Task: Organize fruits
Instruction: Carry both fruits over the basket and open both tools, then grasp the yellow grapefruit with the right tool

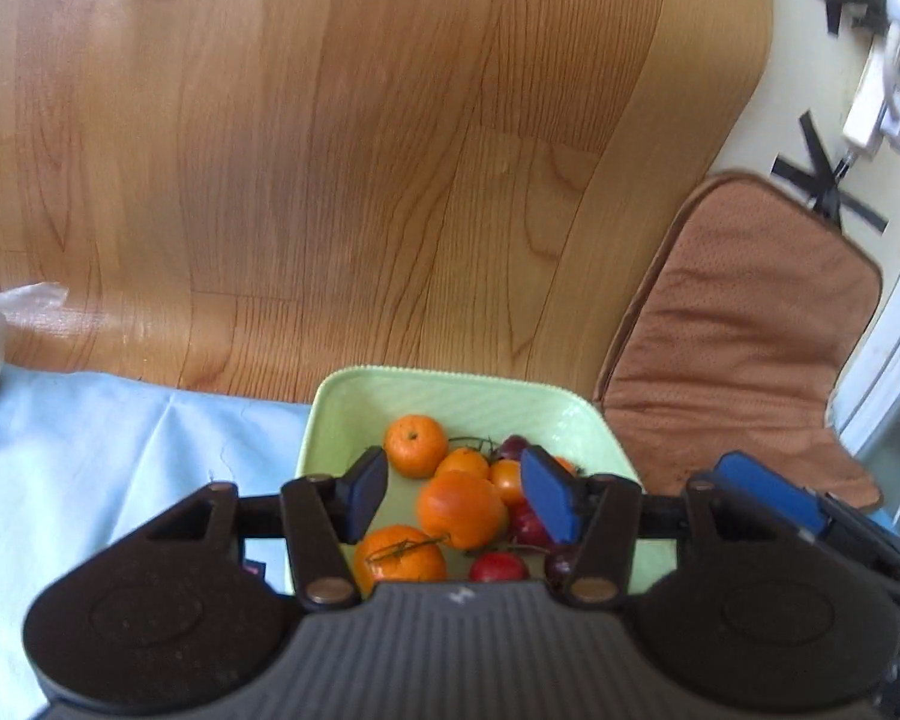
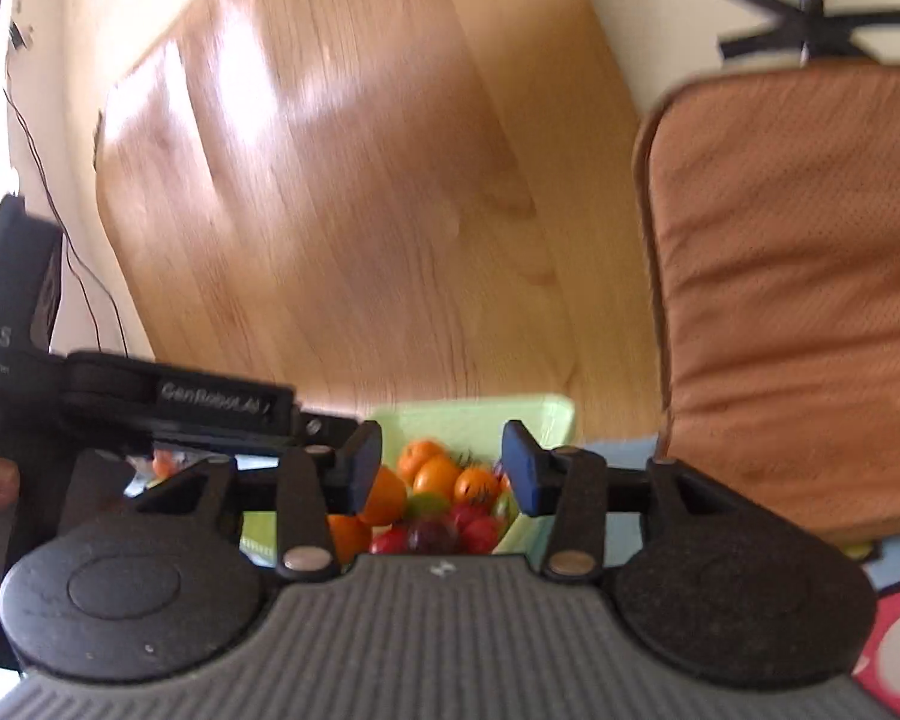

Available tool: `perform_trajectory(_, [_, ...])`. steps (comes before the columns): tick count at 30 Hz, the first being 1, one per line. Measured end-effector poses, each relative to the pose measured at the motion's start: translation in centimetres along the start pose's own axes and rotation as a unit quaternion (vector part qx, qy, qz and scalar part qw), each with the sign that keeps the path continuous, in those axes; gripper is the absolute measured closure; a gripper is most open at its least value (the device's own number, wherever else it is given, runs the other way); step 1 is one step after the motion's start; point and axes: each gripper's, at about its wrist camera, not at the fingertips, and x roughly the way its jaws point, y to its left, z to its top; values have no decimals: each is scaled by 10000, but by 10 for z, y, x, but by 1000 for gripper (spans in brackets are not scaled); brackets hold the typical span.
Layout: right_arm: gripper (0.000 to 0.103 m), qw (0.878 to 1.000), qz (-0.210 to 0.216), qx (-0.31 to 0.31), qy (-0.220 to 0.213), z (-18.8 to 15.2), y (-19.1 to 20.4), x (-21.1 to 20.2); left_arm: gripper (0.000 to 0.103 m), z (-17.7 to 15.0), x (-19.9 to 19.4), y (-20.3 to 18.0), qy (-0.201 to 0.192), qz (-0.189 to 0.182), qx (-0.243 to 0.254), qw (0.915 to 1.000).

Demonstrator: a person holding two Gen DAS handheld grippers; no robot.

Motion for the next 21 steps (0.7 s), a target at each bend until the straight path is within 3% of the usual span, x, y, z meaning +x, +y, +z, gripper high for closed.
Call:
perform_trajectory(4, [55, 9995, 6, 309, 46, 4, -4, -6, 53, -22, -51, 3, -275, -208, -234, 9991])
perform_trajectory(7, [55, 9987, -173, 365, 296, 8, 5, -11, 52, -53, -92, 1, -411, -261, -95, 9988])
perform_trajectory(12, [55, 9961, 123, 164, 858, -18, 32, -47, 52, -124, -154, 14, -582, 32, 263, 9980])
perform_trajectory(16, [55, 9888, 392, -342, 1398, -55, 68, -64, 52, -155, -174, 35, -391, 251, 146, 9988])
perform_trajectory(21, [55, 9821, 613, -480, 1713, -74, 101, -61, 52, -165, -193, 63, -515, 405, -138, 9978])
